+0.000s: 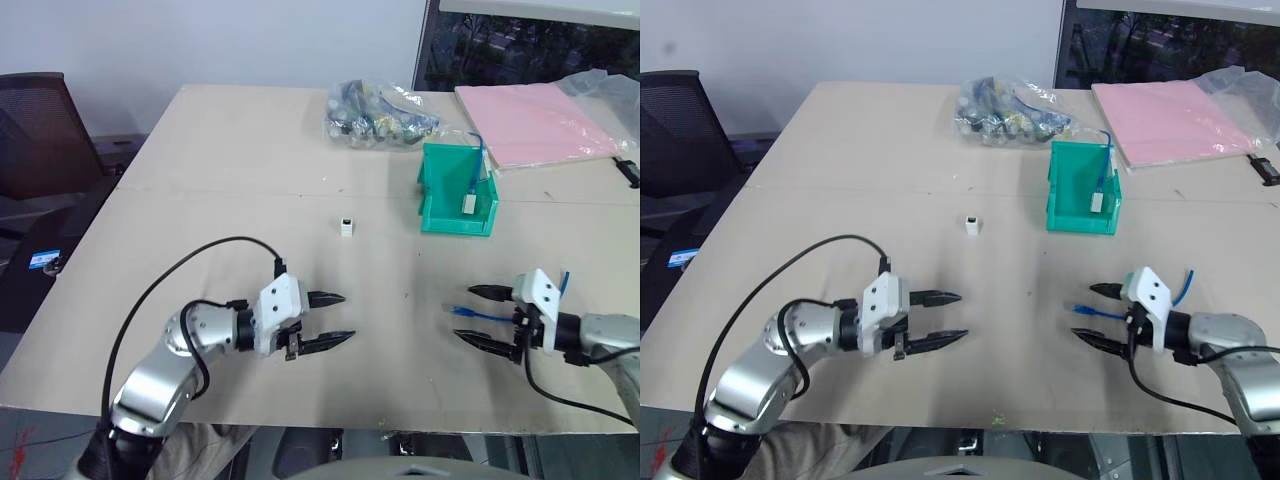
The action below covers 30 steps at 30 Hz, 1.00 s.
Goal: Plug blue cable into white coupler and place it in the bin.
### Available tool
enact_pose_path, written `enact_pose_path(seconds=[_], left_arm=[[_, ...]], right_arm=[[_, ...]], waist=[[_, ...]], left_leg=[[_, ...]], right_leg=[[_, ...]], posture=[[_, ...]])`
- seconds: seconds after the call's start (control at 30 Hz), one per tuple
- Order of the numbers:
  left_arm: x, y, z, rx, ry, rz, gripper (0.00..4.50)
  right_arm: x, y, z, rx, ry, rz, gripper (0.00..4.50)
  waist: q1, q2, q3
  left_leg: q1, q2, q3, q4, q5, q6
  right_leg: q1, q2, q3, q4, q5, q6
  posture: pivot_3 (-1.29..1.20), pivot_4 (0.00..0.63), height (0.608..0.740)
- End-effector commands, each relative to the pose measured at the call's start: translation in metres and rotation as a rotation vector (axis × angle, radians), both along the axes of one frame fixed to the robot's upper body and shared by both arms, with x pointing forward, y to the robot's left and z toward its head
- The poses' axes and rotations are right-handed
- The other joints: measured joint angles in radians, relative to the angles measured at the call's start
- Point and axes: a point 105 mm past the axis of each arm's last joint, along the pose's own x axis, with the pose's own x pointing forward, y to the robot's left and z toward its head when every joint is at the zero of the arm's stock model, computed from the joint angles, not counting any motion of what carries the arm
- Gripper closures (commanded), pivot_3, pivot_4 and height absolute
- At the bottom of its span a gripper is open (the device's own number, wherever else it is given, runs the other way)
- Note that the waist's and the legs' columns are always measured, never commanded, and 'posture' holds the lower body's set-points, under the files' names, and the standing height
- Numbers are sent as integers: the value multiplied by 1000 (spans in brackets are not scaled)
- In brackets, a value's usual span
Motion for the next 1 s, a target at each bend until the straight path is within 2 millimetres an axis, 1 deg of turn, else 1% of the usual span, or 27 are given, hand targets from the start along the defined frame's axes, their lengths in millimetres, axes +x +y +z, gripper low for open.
enact_pose_path(seconds=[0.03,0.1,0.13,0.23,0.27,0.3,0.43,0.6,0.67,0.73,0.8,0.87,0.9,0.97,1.0], left_arm=[[-12,-3,11,13,13,-111,1594],[-14,0,10,41,10,-129,1594],[-14,0,10,48,7,-130,1594],[-14,3,8,57,-1,-122,1594],[-14,4,7,59,-2,-121,1594],[-14,4,7,60,-4,-119,1594],[-11,5,8,57,-13,-108,1594],[-1,10,8,75,-40,-84,1594],[5,13,9,77,-49,-69,1594],[16,18,7,95,-65,-34,1594],[21,21,6,104,-69,-15,1594],[24,20,6,97,-69,-16,1594],[26,19,5,94,-72,-14,1594],[31,16,4,89,-79,-10,1594],[33,13,3,92,-85,-20,1594]], right_arm=[[4,0,3,-32,-24,55,774],[5,-1,0,-64,-31,78,1889],[5,-2,-2,-77,-31,87,2227],[5,-3,-6,-105,-36,112,3568],[6,-2,-6,-96,-37,110,4098],[7,0,-5,-84,-37,107,4459],[15,8,-1,-75,-48,127,4459],[34,24,10,-70,-85,173,4459],[44,34,16,-62,-102,198,4459],[60,56,24,-68,-129,260,4459],[67,66,25,-80,-133,295,4459],[70,69,27,-79,-139,299,3668],[71,70,29,-73,-144,300,3377],[72,69,32,-61,-155,291,2453],[73,66,34,-56,-165,279,1859]], waist=[[-2,0,0],[-2,0,0],[-2,-1,0],[-1,-1,1],[-1,-1,1],[-1,-1,1],[-3,-2,1],[-6,-2,2],[-4,-3,2],[-7,-3,2],[-13,-3,3],[-6,-3,3],[-1,-4,3],[3,-4,3],[3,-4,3]], left_leg=[[0,0,0,0,0,-1],[0,0,0,0,1,-1],[0,0,0,0,1,-1],[1,0,0,0,0,0],[1,0,0,0,0,0],[1,0,0,0,0,0],[2,0,0,2,0,0],[3,1,0,2,1,-1],[3,1,0,2,1,-1],[3,1,0,2,1,-1],[3,1,1,3,1,-2],[3,1,0,2,2,-2],[2,1,0,2,3,-5],[0,0,0,2,3,-5],[-1,0,0,2,3,-5]], right_leg=[[0,0,0,0,0,1],[0,3,0,0,0,2],[0,3,0,0,0,2],[0,4,0,1,0,2],[0,4,0,1,0,2],[0,4,0,2,0,3],[1,5,1,4,0,3],[1,6,2,5,0,2],[1,7,2,5,0,2],[0,7,2,5,0,2],[0,8,3,5,0,2],[0,8,2,6,0,2],[0,7,1,5,0,2],[0,6,0,4,-1,4],[-1,6,0,4,-1,5]], posture=[[0,150,740],[0,150,740],[0,150,740],[0,150,740],[0,150,740],[0,150,740],[0,150,740],[0,150,740],[0,150,740],[0,150,740],[0,150,740],[0,150,740],[0,150,740],[0,150,740],[0,150,740]])
